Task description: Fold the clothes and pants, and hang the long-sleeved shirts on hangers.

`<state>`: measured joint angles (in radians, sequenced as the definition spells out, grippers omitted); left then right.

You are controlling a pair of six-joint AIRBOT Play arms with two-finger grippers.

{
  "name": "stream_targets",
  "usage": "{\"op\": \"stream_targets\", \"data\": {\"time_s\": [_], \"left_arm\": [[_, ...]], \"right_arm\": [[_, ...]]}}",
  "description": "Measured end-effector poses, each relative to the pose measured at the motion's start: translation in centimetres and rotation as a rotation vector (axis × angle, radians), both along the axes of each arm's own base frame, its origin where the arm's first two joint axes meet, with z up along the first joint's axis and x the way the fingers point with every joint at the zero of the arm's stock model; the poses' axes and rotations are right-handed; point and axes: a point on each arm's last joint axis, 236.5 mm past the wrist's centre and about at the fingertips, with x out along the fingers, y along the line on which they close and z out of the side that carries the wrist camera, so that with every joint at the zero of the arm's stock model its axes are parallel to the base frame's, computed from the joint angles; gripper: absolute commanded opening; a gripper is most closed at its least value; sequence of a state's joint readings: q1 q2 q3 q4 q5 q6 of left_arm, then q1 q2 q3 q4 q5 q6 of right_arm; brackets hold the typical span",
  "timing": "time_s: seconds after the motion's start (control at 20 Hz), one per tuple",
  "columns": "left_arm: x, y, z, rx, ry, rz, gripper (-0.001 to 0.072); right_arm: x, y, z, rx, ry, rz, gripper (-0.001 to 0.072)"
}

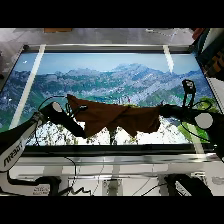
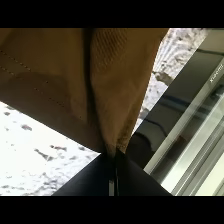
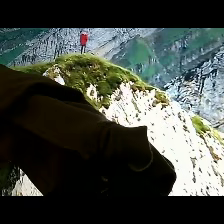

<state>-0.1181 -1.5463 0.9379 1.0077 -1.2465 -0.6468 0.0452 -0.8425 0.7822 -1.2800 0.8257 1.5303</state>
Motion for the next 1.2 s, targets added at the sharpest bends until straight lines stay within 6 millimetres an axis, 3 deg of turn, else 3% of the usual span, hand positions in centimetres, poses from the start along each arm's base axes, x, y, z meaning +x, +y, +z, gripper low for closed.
{"op": "stream_targets", "data": {"time_s": [0.15,0.3,0.4,0.5,0.7,0.85,0.95,1.05,1.2], "left_arm": [[1.9,-0.8,2.6,-0.044,-0.038,0.027,0.0013],[5.4,-1.3,8.4,-0.119,-0.16,0.057,0.0014],[8.1,-0.4,13.8,-0.163,-0.298,0.094,0.0014],[10.8,1.5,20.7,-0.206,-0.481,0.165,0.0014],[13.9,8.0,35.4,-0.241,-0.935,0.415,0.0014],[13.2,14.1,45.6,-0.2,-1.283,0.63,0.0014],[11.6,17.0,50.2,-0.161,-1.445,0.732,0.0015],[10.3,18.9,52.9,-0.132,-1.544,0.795,0.0014],[9.3,20.2,54.7,-0.105,-1.612,0.842,0.0014]], "right_arm": [[0.4,0.0,1.3,0.0,-0.028,0.0,0.0017],[1.1,-0.5,4.1,-0.033,-0.09,0.005,0.0017],[1.3,-1.3,6.1,-0.086,-0.125,0.01,0.0017],[1.1,-2.3,7.5,-0.144,-0.14,0.013,0.0016],[0.3,-3.9,10.5,-0.231,-0.179,0.005,0.0016],[-0.6,-4.3,13.4,-0.248,-0.243,-0.006,0.0016],[-1.5,-4.5,15.9,-0.252,-0.302,-0.015,0.0017],[-2.7,-4.6,18.7,-0.25,-0.374,-0.024,0.0016],[-5.3,-4.4,22.4,-0.232,-0.478,-0.033,0.0016]]}}
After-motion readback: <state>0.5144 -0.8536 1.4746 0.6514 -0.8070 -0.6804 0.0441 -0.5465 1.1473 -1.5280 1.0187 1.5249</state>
